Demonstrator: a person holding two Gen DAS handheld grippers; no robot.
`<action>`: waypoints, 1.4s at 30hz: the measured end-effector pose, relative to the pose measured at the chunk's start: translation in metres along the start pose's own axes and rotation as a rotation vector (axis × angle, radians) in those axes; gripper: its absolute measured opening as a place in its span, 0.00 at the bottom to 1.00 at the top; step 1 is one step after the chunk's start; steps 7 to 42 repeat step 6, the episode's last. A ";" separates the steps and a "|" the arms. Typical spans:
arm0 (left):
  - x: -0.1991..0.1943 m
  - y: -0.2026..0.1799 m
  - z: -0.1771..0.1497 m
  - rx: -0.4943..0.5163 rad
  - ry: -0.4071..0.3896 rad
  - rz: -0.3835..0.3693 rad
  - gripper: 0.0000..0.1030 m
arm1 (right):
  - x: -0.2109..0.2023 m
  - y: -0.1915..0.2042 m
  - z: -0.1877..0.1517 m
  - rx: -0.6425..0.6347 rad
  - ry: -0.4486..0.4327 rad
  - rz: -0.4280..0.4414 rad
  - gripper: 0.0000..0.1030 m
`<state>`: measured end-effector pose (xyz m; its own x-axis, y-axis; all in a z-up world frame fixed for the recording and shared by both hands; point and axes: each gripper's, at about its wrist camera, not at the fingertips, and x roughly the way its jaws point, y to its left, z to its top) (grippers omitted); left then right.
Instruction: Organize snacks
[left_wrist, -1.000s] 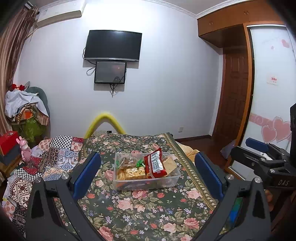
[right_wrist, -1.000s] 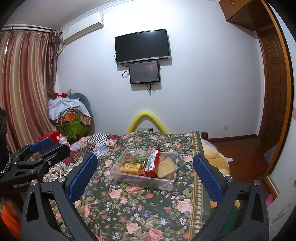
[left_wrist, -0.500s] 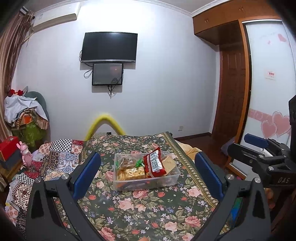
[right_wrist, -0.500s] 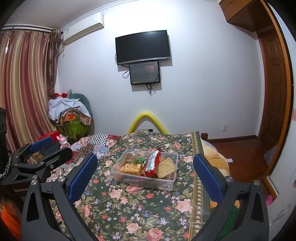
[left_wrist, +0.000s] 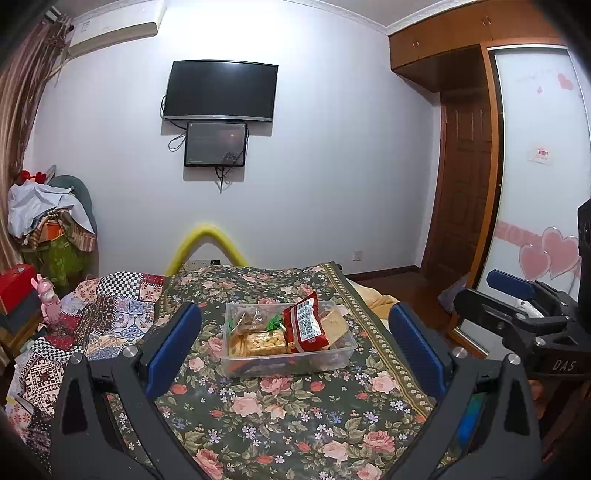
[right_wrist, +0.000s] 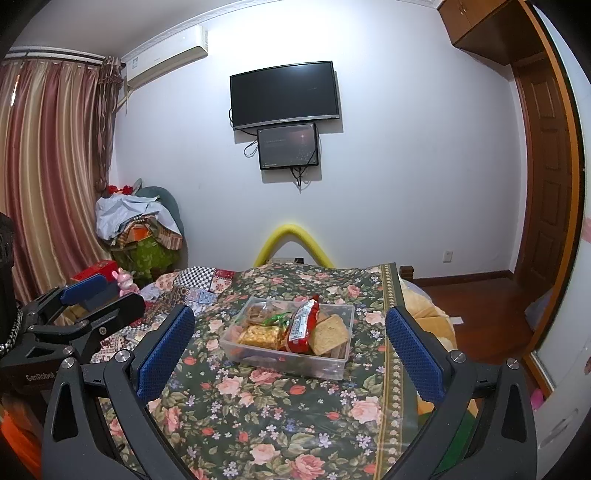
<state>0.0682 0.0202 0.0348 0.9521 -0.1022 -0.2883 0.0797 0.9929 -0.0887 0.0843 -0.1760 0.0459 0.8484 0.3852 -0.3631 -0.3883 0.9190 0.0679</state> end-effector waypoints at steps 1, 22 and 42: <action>0.000 0.000 0.000 0.000 0.001 -0.001 1.00 | 0.000 0.000 0.000 -0.002 0.000 0.000 1.00; 0.002 0.000 -0.002 -0.002 0.008 0.001 1.00 | 0.002 0.000 -0.002 -0.006 0.003 0.001 1.00; 0.002 0.000 -0.002 -0.002 0.008 0.001 1.00 | 0.002 0.000 -0.002 -0.006 0.003 0.001 1.00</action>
